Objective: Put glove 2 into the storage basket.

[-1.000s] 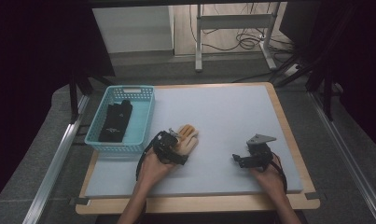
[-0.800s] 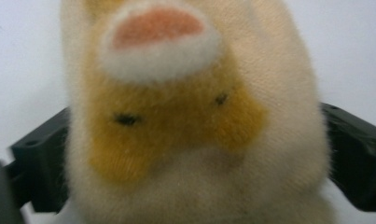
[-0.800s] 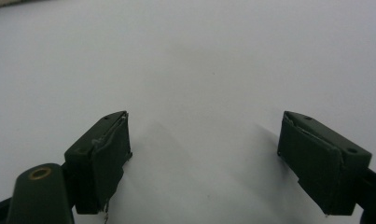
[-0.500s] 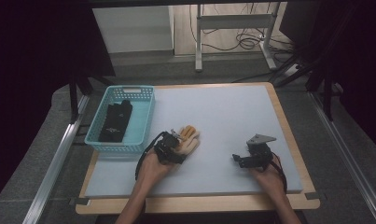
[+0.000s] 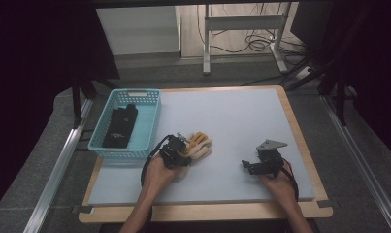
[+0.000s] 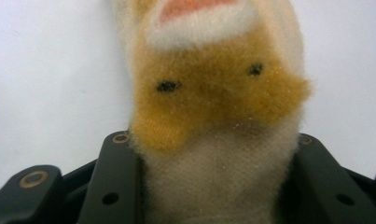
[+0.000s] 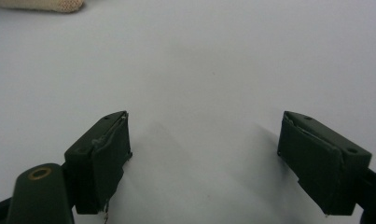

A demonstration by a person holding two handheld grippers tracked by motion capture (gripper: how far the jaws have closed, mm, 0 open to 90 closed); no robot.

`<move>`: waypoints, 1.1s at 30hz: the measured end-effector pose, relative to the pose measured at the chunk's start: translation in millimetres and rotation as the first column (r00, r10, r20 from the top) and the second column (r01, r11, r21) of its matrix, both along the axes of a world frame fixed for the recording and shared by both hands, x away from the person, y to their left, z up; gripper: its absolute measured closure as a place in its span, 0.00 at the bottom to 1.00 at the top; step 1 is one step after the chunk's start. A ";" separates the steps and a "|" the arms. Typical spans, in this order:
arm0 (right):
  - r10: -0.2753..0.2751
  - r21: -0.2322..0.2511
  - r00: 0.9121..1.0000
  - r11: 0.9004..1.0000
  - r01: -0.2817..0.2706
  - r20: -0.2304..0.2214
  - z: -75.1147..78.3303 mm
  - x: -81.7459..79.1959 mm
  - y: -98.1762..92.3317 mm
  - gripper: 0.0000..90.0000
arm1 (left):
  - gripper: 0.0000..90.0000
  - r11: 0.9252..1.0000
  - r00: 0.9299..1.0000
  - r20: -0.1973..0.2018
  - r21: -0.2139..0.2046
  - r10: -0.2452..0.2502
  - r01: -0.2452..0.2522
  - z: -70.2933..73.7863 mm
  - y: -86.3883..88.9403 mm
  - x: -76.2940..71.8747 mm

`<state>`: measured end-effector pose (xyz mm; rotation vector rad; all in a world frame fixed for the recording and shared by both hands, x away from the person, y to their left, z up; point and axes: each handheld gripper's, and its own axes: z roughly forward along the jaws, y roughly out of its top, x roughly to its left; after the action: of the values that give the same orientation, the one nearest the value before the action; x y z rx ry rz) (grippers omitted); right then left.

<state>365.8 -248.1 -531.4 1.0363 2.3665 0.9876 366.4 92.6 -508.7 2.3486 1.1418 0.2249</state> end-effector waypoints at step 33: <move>0.001 0.000 1.000 1.000 -0.001 0.000 0.1 0.0 -0.2 0.18 | 0.61 0.919 0.916 0.066 -0.020 0.394 -0.394 106.0 160.8 45.7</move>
<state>365.7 -248.3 -531.3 1.0359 2.3675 0.9870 412.1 253.4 -402.7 2.0646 1.5713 0.4396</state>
